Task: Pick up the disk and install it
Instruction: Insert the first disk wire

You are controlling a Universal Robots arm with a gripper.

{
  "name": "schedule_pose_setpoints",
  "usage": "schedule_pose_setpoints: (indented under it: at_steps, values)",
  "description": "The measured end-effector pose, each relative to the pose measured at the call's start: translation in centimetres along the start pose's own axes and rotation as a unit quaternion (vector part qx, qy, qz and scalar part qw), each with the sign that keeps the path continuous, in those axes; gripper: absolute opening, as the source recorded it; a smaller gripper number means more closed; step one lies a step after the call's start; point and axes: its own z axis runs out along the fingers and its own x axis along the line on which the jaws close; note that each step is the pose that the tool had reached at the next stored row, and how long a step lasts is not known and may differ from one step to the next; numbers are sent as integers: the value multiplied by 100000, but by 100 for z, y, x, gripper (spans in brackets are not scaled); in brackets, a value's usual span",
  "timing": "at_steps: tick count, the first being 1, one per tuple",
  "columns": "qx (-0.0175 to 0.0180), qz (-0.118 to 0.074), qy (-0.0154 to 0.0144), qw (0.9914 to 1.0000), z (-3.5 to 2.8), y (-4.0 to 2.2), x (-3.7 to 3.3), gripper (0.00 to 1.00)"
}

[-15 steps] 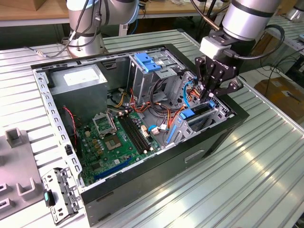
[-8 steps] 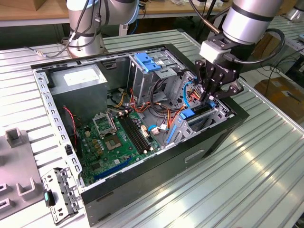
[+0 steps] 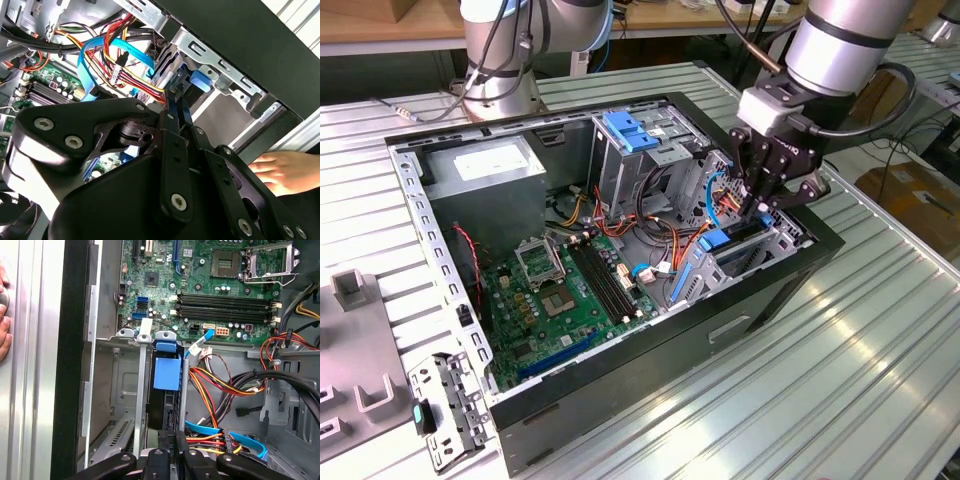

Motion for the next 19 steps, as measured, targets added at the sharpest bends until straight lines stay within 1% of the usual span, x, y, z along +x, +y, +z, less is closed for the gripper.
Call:
schedule_pose_setpoints:
  at_steps: [7,9,11,12,15,19]
  values:
    - [-7,332,-11,99999,8,0,0,16]
    - [160,388,8,99999,-17,-1,1,16]
    - [395,504,3,99998,-20,0,1,16]
    - [416,744,8,99996,-20,0,1,16]
    - [358,2044,44,99978,-14,8,0,16]
    - [347,2274,34,99974,3,8,-1,16]
